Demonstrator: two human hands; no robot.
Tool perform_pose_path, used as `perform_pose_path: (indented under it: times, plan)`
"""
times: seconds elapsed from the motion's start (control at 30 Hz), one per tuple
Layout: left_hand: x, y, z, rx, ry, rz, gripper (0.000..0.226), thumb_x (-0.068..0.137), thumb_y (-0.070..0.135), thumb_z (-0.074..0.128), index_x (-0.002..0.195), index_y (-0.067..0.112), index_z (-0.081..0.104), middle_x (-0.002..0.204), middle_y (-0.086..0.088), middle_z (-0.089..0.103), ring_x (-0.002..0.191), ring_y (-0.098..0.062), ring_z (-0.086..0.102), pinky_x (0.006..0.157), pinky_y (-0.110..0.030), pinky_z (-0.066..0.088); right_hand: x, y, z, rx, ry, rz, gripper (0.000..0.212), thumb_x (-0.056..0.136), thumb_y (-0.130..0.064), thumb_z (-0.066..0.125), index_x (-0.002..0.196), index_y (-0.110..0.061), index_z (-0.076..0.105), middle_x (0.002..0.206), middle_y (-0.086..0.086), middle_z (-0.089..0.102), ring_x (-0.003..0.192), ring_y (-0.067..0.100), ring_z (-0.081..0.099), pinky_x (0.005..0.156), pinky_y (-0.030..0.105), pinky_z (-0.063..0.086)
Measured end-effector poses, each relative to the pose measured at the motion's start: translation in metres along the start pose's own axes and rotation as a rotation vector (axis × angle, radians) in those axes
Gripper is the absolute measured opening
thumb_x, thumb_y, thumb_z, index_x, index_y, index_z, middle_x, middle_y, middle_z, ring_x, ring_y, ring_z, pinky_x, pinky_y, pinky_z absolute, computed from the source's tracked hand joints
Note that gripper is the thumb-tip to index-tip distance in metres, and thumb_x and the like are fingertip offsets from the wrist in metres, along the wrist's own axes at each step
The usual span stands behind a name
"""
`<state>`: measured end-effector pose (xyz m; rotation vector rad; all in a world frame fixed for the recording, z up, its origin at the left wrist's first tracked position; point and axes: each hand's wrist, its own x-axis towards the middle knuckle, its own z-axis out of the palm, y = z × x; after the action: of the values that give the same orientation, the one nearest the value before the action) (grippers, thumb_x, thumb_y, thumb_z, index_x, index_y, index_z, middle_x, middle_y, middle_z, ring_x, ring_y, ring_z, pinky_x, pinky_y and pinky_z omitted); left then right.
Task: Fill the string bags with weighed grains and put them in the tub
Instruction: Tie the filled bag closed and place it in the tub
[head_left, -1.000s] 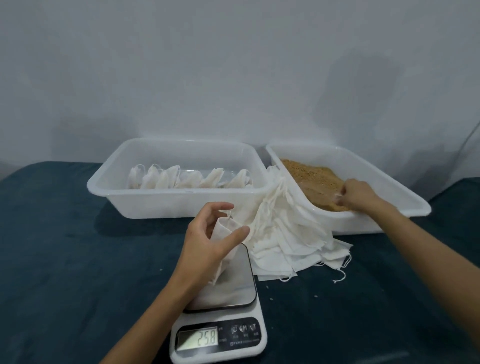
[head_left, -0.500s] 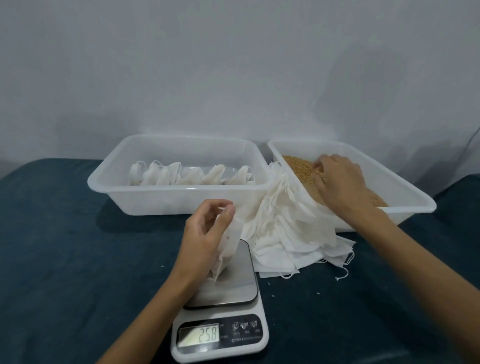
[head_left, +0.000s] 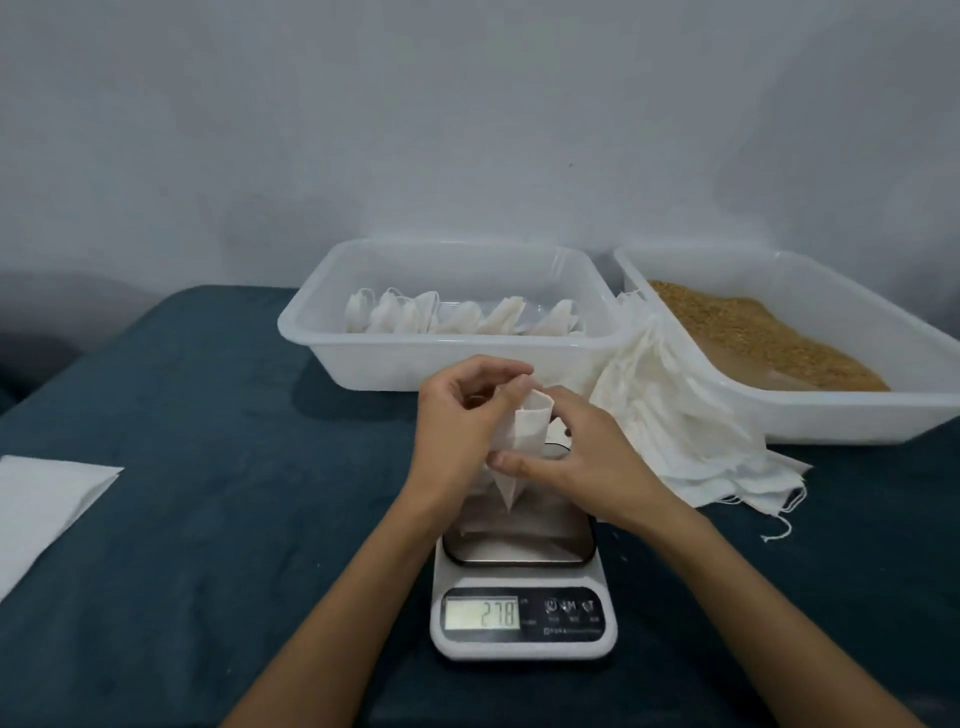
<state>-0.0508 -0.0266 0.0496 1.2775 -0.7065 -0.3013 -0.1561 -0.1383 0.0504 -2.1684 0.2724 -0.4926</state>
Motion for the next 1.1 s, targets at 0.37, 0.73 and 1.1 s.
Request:
perform_pose_path:
  times: [0.37, 0.73, 1.1]
  plan:
    - [0.011, 0.006, -0.017, -0.239, 0.045, -0.032, 0.006, 0.084, 0.02, 0.08, 0.089, 0.023, 0.082, 0.095, -0.011, 0.08, 0.087, -0.016, 0.073, 0.078, -0.024, 0.055, 0.001, 0.001, 0.006, 0.269, 0.045, -0.061, 0.015, 0.102, -0.008, 0.054, 0.103, -0.012, 0.069, 0.09, 0.017, 0.065, 0.083, 0.034, 0.061, 0.074, 0.043, 0.053]
    - [0.013, 0.004, -0.016, -0.647, 0.014, -0.224, 0.016, 0.099, 0.0, 0.055, 0.105, 0.007, 0.068, 0.077, -0.006, 0.072, 0.079, -0.018, 0.075, 0.05, -0.026, 0.053, -0.001, 0.002, -0.004, 0.919, -0.408, 0.137, 0.028, 0.1, -0.009, 0.043, 0.113, -0.003, 0.067, 0.073, 0.009, 0.047, 0.062, 0.019, 0.043, 0.068, 0.032, 0.046]
    - [0.02, 0.005, -0.032, -0.679, 0.188, -0.246, 0.037, 0.093, -0.02, 0.049, 0.097, 0.008, 0.073, 0.074, -0.001, 0.061, 0.057, -0.008, 0.055, 0.063, -0.019, 0.056, -0.002, 0.007, -0.01, 0.826, -0.483, 0.348, 0.044, 0.097, -0.058, 0.052, 0.083, -0.017, 0.057, 0.064, 0.001, 0.031, 0.048, 0.011, 0.019, 0.048, 0.024, 0.018]
